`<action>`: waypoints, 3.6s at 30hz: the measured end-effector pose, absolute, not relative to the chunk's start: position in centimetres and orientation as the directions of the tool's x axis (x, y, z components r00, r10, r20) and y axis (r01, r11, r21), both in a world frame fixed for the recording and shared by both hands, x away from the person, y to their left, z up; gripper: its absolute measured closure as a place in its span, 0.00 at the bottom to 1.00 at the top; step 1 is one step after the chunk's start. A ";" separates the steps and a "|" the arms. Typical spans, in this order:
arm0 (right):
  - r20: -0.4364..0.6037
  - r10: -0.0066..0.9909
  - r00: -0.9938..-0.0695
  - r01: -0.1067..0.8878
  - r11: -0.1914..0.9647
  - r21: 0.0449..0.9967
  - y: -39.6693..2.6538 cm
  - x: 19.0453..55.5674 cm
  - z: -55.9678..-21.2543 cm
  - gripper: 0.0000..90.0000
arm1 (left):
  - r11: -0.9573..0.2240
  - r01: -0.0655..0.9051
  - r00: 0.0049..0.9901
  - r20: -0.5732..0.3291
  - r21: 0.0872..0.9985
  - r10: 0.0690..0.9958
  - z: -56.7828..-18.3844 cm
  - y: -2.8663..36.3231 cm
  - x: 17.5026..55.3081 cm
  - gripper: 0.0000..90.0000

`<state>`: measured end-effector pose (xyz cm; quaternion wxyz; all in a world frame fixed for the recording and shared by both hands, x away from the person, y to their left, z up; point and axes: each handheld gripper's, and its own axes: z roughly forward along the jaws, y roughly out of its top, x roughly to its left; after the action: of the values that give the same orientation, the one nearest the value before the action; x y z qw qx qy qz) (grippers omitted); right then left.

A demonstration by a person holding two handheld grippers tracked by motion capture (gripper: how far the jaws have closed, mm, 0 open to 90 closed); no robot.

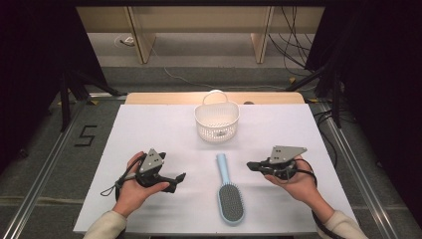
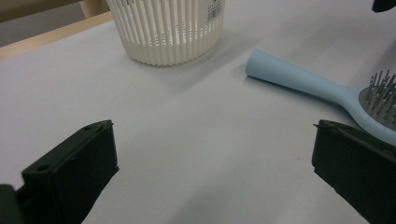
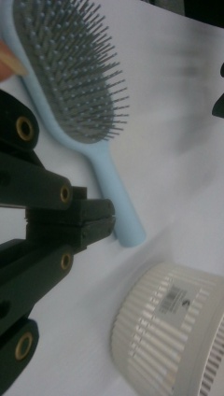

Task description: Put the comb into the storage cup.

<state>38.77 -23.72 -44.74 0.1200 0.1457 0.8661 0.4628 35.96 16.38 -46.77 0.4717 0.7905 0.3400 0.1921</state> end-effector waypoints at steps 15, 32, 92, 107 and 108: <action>-0.117 0.187 -0.975 0.055 0.719 0.692 -13.5 42.4 -45.8 1.00 | -0.319 0.359 0.694 -0.022 0.877 0.719 -46.8 16.5 36.0 0.00; -0.142 0.176 -0.974 0.066 0.822 0.565 -10.8 43.9 -47.3 1.00 | -0.326 0.359 0.700 -0.021 0.874 0.714 -46.9 16.3 36.0 0.00; -0.059 0.324 -0.944 0.271 0.867 0.419 -26.3 35.6 -46.2 1.00 | -0.325 0.354 0.697 -0.015 0.877 0.717 -46.8 16.3 35.9 0.00; -0.043 0.320 -0.946 0.273 0.865 0.420 -27.0 34.8 -46.2 1.00 | -0.324 0.355 0.696 -0.016 0.877 0.718 -46.8 16.4 35.9 0.00; -0.042 0.322 -0.946 0.275 0.863 0.424 -27.1 34.7 -46.2 1.00 | -0.324 0.355 0.696 -0.016 0.877 0.718 -46.9 16.4 35.9 0.00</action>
<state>34.71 -27.07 -46.25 0.0557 0.1549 0.9635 0.2109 35.93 16.39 -46.85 0.4721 0.7907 0.3391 0.1922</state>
